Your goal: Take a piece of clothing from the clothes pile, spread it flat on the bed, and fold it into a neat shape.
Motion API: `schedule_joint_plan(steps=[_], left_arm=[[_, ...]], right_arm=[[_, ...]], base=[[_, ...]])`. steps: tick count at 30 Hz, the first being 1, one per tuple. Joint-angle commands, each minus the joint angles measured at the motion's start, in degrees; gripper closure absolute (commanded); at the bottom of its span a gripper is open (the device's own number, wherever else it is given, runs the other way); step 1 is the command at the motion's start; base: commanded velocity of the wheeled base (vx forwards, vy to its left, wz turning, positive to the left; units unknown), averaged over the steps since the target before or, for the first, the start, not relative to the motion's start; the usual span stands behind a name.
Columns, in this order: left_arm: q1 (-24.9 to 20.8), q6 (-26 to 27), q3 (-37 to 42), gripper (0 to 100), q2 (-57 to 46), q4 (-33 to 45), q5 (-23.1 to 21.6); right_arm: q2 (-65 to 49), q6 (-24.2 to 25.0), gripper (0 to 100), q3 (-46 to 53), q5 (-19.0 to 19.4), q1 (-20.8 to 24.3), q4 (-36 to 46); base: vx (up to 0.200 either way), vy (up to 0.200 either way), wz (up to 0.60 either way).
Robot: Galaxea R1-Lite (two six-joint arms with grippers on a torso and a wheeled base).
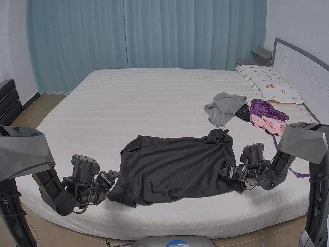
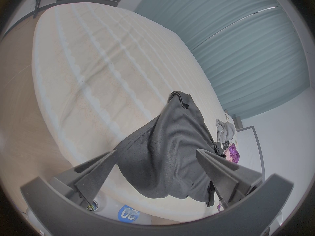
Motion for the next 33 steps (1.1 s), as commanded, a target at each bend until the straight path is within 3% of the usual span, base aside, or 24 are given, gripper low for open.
schedule_joint_plan(steps=[1, 2, 12, 20, 26, 31, 32, 33], left_arm=[[0.0, 0.0, 0.0, 0, 0.6, -0.1, 0.1], [0.0, 0.0, 0.0, 0, 0.6, -0.1, 0.1], [0.1, 0.0, 0.0, 0, 0.6, -0.1, 0.1], [0.3, 0.1, 0.0, 0, 0.7, -0.1, 0.0], [0.3, 0.1, -0.1, 0, 1.0, -0.1, 0.1], [0.3, 0.1, -0.2, 0, 1.1, -0.1, 0.0], [0.3, 0.1, -0.2, 0, 1.1, -0.1, 0.0], [0.3, 0.1, -0.2, 0, 1.1, -0.1, 0.0]], right_arm=[[3.0, -0.7, 0, -1.9, -0.2, 0.4, 0.7], [3.0, -0.8, 100, -2.0, -0.2, 0.5, 0.8], [1.3, -2.1, 100, -0.6, -0.3, -0.4, 1.5], [-5.7, -1.2, 100, 5.2, 1.1, -8.3, 0.8], [-6.4, -0.9, 100, 8.4, 5.7, -15.6, -3.5], [-4.8, 1.6, 100, 10.0, 8.2, -17.6, -7.6], [-4.5, 1.7, 0, 10.1, 8.7, -17.8, -7.8], [-4.5, 1.7, 0, 10.2, 8.9, -17.9, -7.9]], base=[[0.000, 0.000, 0.00], [0.000, 0.000, 0.00], [0.000, 0.000, 0.00], [0.000, 0.000, 0.00], [0.000, 0.000, 0.00], [0.000, 0.000, 0.00], [0.000, 0.000, 0.00], [0.000, 0.000, 0.00]])
